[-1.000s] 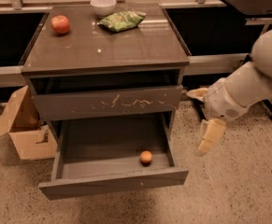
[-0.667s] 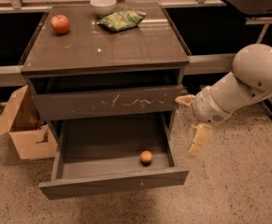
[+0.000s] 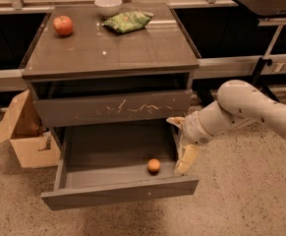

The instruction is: Pick orange from middle drawer and place on counter

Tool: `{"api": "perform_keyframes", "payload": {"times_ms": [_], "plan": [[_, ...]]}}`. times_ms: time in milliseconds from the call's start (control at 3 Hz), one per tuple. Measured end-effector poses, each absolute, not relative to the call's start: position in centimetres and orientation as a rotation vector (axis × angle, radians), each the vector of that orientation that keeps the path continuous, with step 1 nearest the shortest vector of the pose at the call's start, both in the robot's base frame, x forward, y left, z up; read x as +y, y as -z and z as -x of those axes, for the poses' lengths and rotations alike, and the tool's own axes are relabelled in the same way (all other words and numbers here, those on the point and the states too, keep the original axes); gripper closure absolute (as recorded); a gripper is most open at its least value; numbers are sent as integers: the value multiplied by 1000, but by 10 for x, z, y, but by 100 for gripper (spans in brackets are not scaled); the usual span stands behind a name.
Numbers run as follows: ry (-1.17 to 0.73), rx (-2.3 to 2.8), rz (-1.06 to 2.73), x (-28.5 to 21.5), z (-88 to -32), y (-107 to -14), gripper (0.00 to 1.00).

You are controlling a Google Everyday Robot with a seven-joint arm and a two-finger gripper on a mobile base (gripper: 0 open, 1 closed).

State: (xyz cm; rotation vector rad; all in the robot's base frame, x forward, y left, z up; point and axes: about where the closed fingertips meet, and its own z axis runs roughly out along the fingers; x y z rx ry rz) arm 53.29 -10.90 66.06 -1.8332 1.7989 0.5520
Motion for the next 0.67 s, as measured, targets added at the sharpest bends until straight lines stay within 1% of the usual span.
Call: {"api": "perform_keyframes", "payload": {"times_ms": [333,667], "plan": [[-552,1799,1833,-109,-533,-660,0],[-556,1822,1781,-111,-545,-624,0]]}}
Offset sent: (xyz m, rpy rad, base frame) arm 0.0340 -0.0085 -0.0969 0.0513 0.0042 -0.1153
